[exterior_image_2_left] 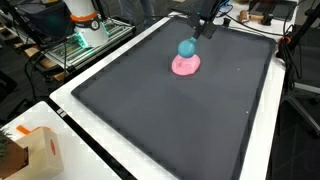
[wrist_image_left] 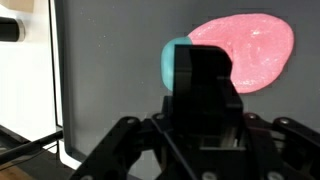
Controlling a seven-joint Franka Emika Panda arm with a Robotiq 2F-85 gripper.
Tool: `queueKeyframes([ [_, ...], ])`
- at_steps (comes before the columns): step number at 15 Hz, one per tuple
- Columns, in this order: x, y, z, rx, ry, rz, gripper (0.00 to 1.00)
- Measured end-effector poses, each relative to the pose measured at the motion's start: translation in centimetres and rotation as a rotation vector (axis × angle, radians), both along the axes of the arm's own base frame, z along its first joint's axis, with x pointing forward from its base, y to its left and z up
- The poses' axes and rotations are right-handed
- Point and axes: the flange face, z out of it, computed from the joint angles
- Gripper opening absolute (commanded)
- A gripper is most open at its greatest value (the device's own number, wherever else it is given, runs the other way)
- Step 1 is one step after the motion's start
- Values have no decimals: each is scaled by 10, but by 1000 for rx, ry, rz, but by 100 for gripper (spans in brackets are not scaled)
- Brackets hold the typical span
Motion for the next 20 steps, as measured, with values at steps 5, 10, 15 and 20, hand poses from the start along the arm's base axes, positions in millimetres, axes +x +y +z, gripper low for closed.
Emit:
queueKeyframes([
  [5,3,-17,23,147,33,22,25],
  [10,6,-40,41,312,51,62,25],
  [15,6,-75,43,525,67,120,25],
  [20,1,-111,36,694,56,190,25],
])
